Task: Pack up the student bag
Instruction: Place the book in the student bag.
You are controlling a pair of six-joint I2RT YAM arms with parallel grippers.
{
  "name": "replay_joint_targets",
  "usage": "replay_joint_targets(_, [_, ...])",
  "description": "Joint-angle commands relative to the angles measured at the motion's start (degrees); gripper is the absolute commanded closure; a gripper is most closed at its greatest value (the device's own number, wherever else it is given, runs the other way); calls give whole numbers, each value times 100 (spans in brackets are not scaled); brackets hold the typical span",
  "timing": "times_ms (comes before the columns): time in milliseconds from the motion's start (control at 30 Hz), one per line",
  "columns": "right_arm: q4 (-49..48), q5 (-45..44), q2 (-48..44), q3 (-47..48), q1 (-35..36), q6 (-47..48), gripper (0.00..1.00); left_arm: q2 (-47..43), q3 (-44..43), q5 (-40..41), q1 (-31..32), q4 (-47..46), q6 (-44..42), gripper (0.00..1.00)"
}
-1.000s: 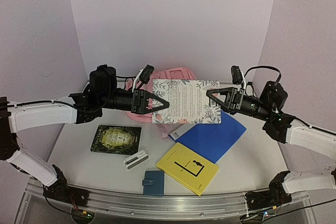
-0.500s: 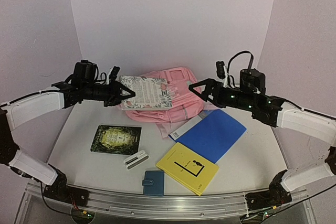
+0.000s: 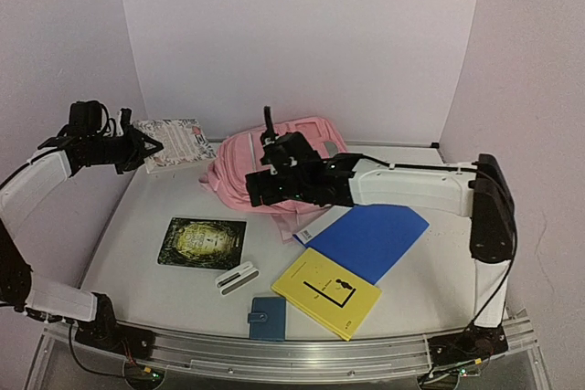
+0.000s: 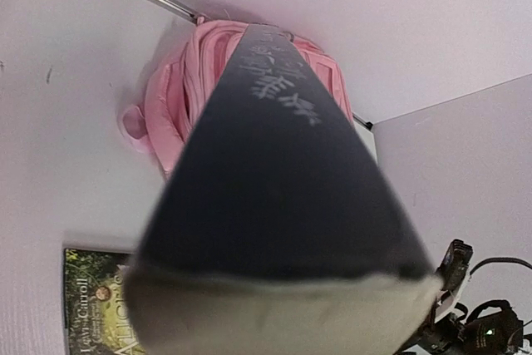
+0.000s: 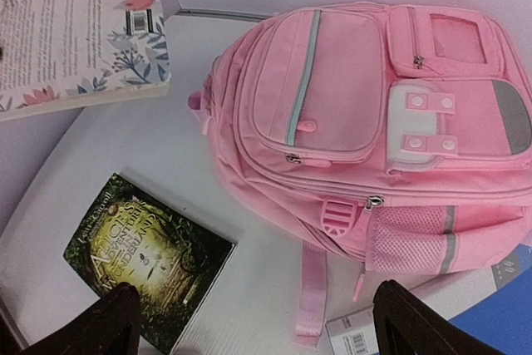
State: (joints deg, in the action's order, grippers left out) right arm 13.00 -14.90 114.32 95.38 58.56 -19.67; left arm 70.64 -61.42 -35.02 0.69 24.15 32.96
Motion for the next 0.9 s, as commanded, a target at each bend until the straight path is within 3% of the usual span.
replay_joint_targets(0, [649,-841,1149,1288,73,529,7,-549,-7,353,-321,-285,-630,100])
replay_joint_targets(233, [816,-1405,2750,3068,71,1197,6,-777,61,623,-362,-176,-731,100])
replay_joint_targets(367, [820,-1582,3354,3662,61,1538,13,-738,51,586,-360,-89,-765,100])
replay_joint_targets(733, [817,-1351,4060,3807,-284,1692,25,-686,86,393,-361,-143,-783,100])
replay_joint_targets(800, [818,-1406,4149,3799,-331,1729,35,-674,83,395,-360,-138,-783,100])
replay_joint_targets(867, [815,-1564,4172,3738,-392,1712,59,-672,92,415,-363,-138,-800,100])
